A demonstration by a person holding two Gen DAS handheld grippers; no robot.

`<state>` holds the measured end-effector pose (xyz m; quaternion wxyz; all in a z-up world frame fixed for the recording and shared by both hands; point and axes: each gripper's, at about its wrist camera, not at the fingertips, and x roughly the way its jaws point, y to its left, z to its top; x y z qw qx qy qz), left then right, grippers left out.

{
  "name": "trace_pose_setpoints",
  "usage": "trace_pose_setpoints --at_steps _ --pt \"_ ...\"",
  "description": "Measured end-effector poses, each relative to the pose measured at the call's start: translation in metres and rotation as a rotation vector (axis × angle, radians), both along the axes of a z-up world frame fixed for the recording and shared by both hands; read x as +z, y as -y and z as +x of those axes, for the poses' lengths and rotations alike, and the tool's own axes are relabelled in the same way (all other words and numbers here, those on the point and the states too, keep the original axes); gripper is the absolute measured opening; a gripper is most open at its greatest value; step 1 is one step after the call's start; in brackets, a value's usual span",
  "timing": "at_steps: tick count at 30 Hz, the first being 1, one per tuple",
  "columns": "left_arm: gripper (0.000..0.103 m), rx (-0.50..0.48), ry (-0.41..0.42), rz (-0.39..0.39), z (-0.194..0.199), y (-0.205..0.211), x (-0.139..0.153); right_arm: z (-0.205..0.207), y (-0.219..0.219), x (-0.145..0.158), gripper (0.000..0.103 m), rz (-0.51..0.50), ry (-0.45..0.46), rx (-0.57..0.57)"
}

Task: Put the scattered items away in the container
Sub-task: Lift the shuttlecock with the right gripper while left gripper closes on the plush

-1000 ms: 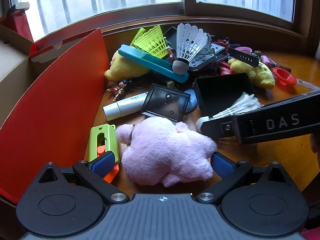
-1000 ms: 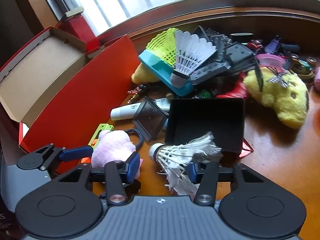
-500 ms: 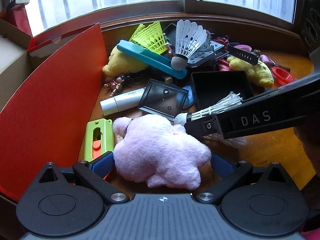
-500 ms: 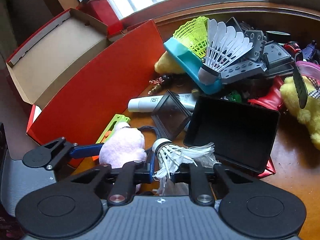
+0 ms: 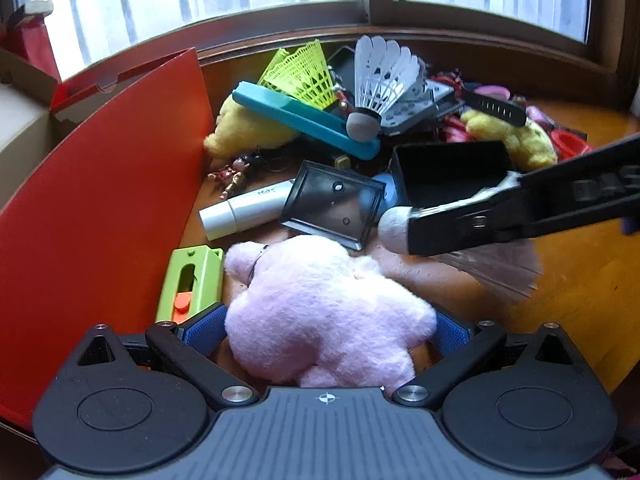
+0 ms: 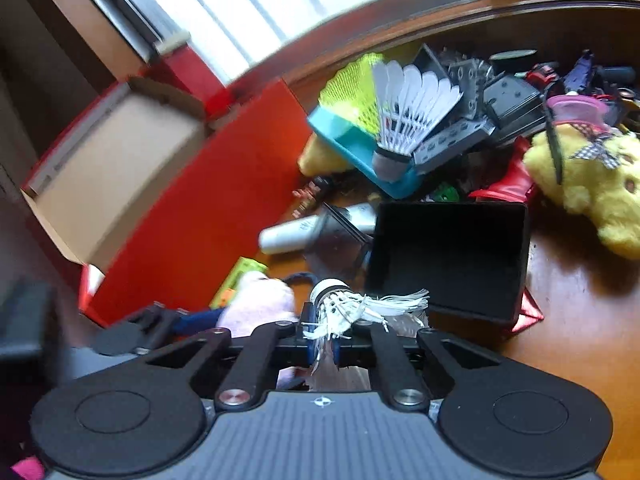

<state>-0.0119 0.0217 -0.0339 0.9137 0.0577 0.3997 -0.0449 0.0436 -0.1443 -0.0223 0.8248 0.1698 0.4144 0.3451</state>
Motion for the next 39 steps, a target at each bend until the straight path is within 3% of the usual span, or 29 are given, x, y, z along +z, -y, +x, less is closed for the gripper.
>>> trace_pose_setpoints --at_steps 8,18,22,29,35,39 --pt "0.103 0.020 -0.011 -0.057 0.007 0.000 -0.003 -0.018 0.036 0.014 0.009 0.051 0.039 -0.018" --pt "0.103 0.043 -0.030 -0.060 0.019 0.010 -0.003 -0.011 0.088 -0.014 0.013 0.019 -0.062 -0.108" --pt "0.103 0.051 -0.039 -0.058 0.026 0.016 -0.003 -0.007 0.091 -0.019 0.020 0.012 -0.085 -0.095" --pt "0.103 0.075 -0.062 -0.057 0.033 0.019 -0.002 0.002 0.082 -0.024 0.018 0.030 -0.083 -0.018" --pt "0.103 0.100 -0.051 -0.056 0.031 0.022 -0.003 0.008 0.085 -0.035 0.018 0.122 -0.094 0.024" --pt "0.103 0.129 -0.096 -0.054 0.033 0.021 0.002 0.010 0.086 -0.036 0.018 0.133 -0.105 0.028"
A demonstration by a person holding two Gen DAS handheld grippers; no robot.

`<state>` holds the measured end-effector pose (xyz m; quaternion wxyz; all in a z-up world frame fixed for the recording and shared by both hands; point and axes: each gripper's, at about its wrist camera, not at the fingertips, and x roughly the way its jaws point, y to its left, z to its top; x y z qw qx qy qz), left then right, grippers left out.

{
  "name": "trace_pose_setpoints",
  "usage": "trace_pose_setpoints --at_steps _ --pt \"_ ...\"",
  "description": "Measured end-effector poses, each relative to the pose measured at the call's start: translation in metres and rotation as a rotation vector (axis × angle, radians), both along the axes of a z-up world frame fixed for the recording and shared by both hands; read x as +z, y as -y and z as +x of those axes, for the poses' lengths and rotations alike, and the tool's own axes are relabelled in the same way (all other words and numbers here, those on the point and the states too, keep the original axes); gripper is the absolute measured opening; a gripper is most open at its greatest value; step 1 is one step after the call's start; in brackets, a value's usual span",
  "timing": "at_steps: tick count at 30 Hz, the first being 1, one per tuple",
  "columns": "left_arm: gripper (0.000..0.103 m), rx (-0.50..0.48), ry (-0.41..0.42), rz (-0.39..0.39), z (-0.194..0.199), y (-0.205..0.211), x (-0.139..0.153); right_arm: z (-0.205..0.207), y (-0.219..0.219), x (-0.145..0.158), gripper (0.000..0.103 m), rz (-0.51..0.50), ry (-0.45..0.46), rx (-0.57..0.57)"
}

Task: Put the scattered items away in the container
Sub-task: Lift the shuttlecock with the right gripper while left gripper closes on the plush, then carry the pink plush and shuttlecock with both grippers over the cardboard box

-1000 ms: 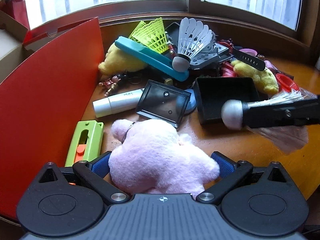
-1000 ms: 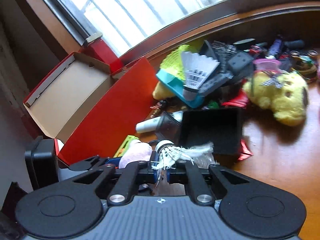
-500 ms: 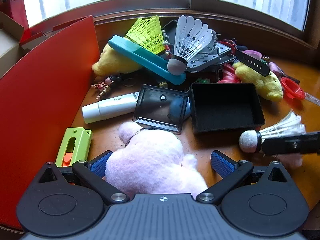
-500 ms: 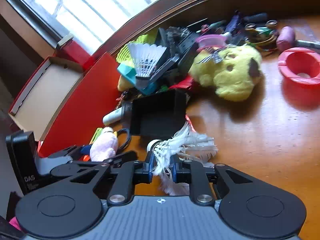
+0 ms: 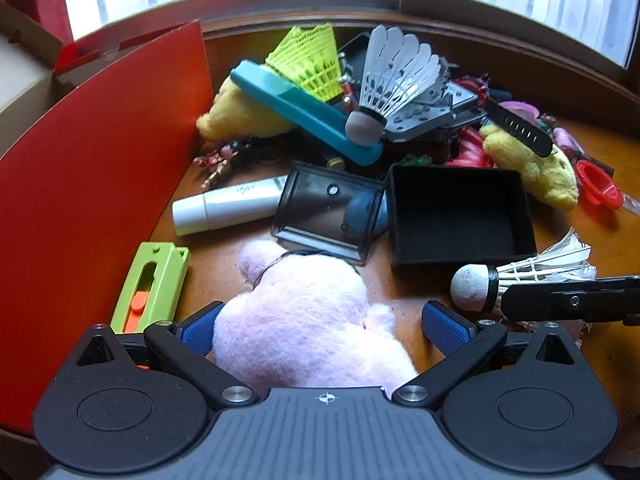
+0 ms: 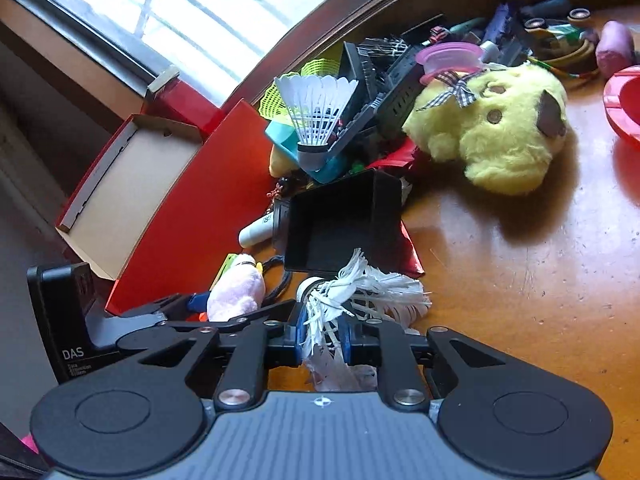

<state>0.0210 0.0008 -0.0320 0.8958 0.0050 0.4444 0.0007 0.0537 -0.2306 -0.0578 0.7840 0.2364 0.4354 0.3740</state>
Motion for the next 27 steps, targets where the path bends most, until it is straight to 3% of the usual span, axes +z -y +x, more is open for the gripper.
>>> trace_pose_setpoints --at_steps 2,4,8,14,15,16,19,23,27 --pt "0.103 0.026 0.023 -0.017 -0.004 -0.003 0.004 0.000 -0.001 0.002 0.018 -0.011 0.004 0.005" --pt "0.103 -0.009 0.065 -0.052 -0.009 -0.006 0.007 0.000 -0.004 0.004 0.016 -0.035 0.030 0.011" --pt "0.103 -0.065 0.018 0.002 -0.011 -0.002 0.000 -0.006 -0.007 0.005 0.016 -0.061 0.075 -0.004" --pt "0.102 -0.101 0.039 -0.008 -0.024 -0.013 -0.001 -0.023 -0.020 0.014 0.016 -0.157 0.130 -0.047" --pt "0.098 -0.104 0.049 -0.022 -0.024 -0.015 -0.001 -0.024 -0.022 0.015 0.016 -0.170 0.133 -0.056" --pt "0.086 -0.117 0.064 -0.024 -0.024 -0.016 0.000 -0.025 -0.024 0.016 0.016 -0.178 0.135 -0.066" --pt "0.076 -0.157 0.094 -0.032 -0.026 -0.017 0.004 -0.028 -0.027 0.019 0.016 -0.195 0.130 -0.095" --pt "0.075 -0.191 0.134 -0.054 -0.029 -0.019 0.010 -0.032 -0.031 0.027 0.007 -0.210 0.136 -0.114" --pt "0.072 -0.212 0.172 -0.071 -0.030 -0.022 0.019 -0.037 -0.030 0.036 0.005 -0.206 0.156 -0.139"
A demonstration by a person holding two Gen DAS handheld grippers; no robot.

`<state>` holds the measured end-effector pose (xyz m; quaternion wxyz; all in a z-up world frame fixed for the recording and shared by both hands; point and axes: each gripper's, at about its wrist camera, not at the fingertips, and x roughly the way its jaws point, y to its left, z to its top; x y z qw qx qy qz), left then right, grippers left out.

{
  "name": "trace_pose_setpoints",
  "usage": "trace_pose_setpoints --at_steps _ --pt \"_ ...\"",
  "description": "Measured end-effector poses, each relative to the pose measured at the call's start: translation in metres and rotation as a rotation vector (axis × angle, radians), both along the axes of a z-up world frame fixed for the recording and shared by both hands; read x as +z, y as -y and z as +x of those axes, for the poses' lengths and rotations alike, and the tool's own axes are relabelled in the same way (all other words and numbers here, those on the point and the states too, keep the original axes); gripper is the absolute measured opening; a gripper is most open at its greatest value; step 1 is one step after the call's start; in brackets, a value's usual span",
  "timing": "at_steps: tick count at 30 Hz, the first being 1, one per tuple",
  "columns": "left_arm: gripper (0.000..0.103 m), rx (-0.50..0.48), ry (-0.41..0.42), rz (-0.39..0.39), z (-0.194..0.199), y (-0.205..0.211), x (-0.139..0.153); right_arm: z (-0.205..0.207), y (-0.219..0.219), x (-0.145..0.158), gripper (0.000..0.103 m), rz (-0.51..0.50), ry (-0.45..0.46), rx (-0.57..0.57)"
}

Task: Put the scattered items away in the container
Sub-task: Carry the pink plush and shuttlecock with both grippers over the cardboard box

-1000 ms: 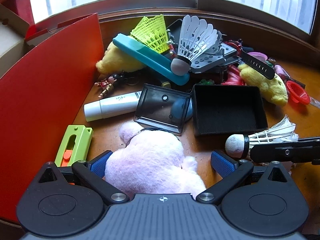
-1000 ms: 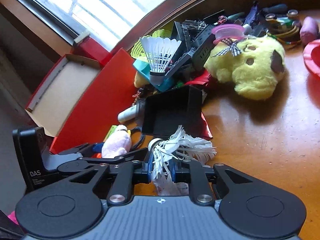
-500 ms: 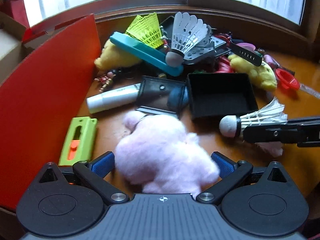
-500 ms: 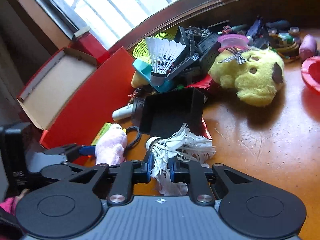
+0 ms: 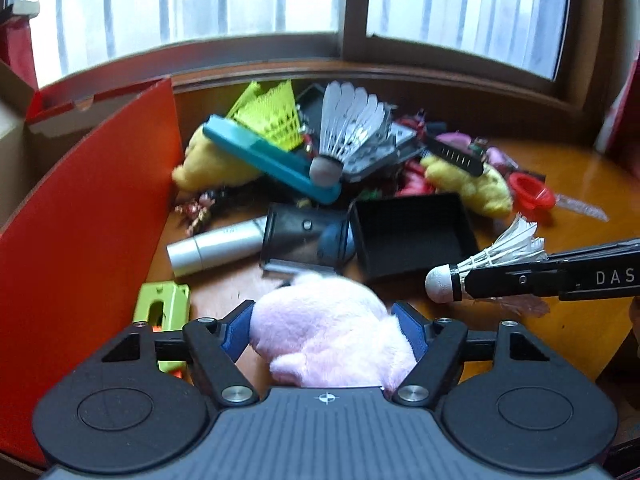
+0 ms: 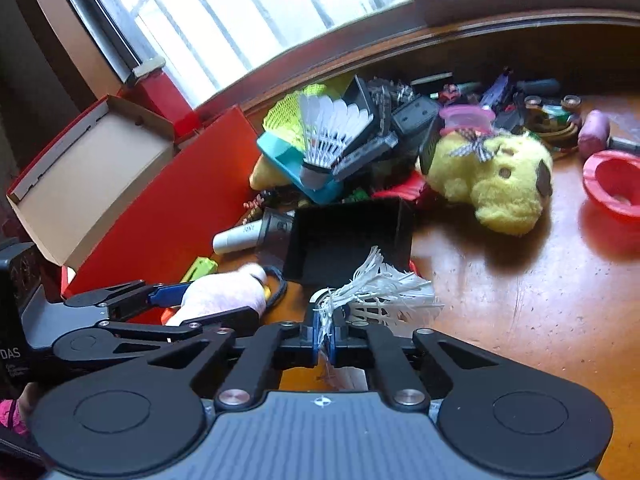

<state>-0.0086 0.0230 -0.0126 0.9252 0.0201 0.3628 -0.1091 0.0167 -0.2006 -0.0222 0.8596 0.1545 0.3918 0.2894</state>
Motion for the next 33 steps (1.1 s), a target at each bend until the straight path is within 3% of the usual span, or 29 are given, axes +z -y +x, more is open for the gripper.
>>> trace_pose_setpoints --at_steps 9,19,33 --pt "0.071 -0.047 0.091 -0.037 -0.001 -0.004 0.027 -0.005 0.009 0.017 0.005 0.092 0.025 -0.066" --pt "0.071 -0.054 0.172 -0.062 0.002 -0.010 0.058 -0.001 0.009 0.039 0.005 0.104 0.077 -0.111" --pt "0.071 0.035 0.242 -0.078 -0.002 -0.039 0.087 0.010 -0.017 0.059 0.005 0.146 0.120 -0.057"
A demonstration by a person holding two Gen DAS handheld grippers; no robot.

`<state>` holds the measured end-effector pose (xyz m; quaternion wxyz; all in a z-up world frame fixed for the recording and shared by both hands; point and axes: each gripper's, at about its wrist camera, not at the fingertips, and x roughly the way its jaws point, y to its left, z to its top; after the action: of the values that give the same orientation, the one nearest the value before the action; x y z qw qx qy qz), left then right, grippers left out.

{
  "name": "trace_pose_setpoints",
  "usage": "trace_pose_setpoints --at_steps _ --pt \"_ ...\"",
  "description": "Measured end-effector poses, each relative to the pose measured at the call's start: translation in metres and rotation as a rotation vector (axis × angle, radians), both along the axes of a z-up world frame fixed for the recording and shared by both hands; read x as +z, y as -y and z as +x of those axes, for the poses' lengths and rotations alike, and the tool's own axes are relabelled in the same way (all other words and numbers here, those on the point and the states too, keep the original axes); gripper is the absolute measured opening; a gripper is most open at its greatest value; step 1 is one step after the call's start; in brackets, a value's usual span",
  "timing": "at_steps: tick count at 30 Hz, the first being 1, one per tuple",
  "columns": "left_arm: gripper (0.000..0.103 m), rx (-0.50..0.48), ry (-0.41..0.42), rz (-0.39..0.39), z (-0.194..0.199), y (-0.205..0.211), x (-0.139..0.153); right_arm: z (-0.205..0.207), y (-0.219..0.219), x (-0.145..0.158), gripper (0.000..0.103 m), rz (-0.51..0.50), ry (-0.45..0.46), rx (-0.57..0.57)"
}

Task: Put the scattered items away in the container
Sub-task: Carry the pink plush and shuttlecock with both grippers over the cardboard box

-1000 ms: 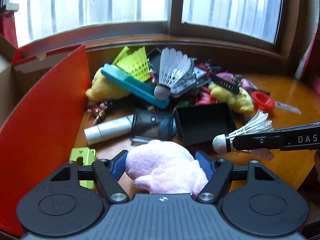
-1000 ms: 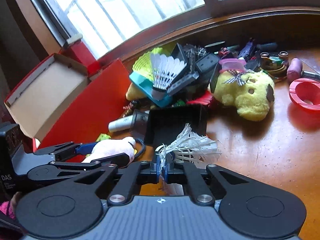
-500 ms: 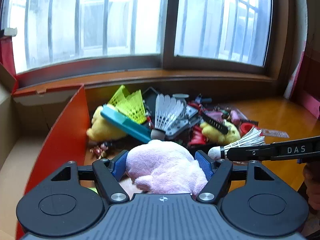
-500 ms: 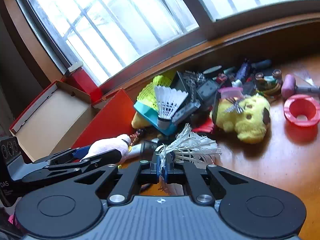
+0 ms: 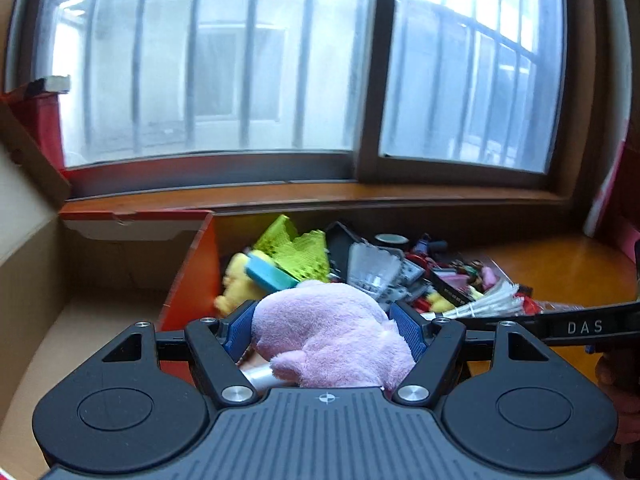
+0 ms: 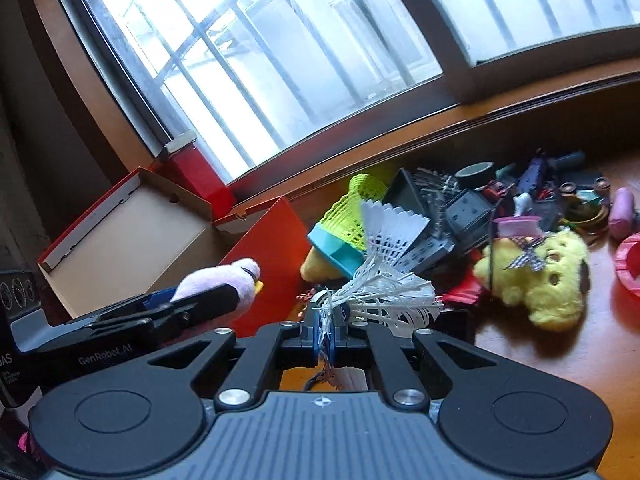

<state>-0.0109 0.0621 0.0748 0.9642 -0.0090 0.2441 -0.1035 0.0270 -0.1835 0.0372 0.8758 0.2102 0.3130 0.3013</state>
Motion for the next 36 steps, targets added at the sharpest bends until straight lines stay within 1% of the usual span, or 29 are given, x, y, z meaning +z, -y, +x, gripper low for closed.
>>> trace_pose_setpoints --at_steps 4,11,22,29,36 --pt "0.071 0.046 0.028 0.010 -0.002 -0.013 0.009 0.005 -0.011 0.002 0.005 0.014 0.000 0.028" --pt "0.071 0.146 0.060 0.014 -0.004 -0.043 0.022 0.014 -0.041 0.015 0.005 0.031 0.031 0.106" --pt "0.071 0.282 0.037 0.006 -0.011 -0.090 0.023 0.027 -0.101 0.038 0.005 0.040 0.074 0.242" --pt "0.071 0.324 0.029 -0.003 -0.020 -0.114 0.020 0.029 -0.135 0.047 0.005 0.048 0.081 0.292" --pt "0.072 0.337 0.016 -0.006 -0.026 -0.132 0.016 0.029 -0.164 0.050 0.005 0.053 0.081 0.328"
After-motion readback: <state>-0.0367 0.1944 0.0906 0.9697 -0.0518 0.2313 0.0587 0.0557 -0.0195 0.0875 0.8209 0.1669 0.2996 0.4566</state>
